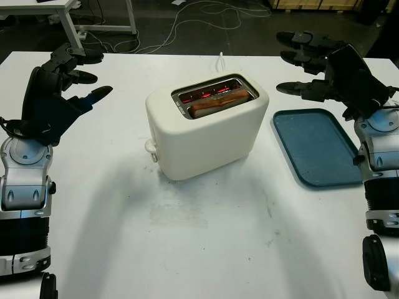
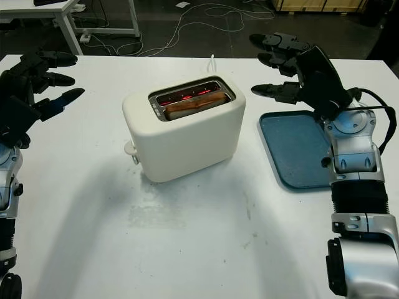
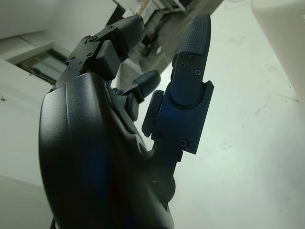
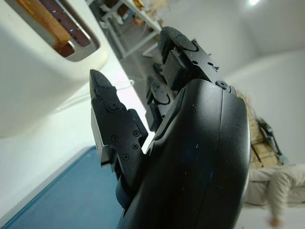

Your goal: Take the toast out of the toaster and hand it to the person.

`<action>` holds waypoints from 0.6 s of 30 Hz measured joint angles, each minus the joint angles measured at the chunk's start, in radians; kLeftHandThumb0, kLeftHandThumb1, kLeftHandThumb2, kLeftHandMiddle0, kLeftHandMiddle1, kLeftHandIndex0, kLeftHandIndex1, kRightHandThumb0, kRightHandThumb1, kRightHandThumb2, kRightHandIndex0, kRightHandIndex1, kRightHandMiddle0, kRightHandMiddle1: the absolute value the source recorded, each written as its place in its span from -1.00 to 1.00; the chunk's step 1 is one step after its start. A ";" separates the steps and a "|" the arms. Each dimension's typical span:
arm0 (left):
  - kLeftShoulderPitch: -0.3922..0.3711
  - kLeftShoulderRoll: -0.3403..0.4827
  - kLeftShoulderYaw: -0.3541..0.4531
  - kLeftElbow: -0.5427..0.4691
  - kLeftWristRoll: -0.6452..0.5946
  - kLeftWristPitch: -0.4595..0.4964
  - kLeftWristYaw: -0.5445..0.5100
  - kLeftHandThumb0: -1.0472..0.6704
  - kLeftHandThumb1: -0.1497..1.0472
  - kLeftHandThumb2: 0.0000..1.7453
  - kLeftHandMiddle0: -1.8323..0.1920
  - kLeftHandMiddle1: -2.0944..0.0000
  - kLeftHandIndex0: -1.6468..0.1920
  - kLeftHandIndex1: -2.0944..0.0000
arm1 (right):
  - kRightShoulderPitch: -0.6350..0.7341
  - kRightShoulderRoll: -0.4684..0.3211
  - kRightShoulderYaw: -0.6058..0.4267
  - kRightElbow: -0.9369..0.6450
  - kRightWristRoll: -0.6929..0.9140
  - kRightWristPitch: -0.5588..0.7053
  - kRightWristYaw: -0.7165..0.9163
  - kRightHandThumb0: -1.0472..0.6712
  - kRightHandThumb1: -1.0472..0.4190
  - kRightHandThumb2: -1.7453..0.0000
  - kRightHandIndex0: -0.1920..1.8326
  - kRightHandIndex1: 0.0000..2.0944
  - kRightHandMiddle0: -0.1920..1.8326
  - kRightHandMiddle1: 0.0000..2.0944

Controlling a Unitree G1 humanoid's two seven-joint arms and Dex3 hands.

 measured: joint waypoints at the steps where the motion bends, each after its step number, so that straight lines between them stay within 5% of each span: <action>1: 0.000 -0.001 -0.001 0.000 0.000 0.000 0.000 -0.47 0.77 -0.97 0.57 -0.04 0.48 0.20 | 0.000 0.000 0.000 0.000 0.000 0.000 0.001 0.23 -0.66 1.00 -0.34 -0.94 -0.33 -0.98; 18: 0.009 -0.001 -0.006 -0.014 -0.001 0.017 0.000 -0.44 0.78 -0.96 0.60 -0.05 0.51 0.18 | 0.006 0.005 0.006 -0.008 0.003 0.000 0.019 0.17 -0.64 1.00 -0.32 -0.93 -0.31 -0.97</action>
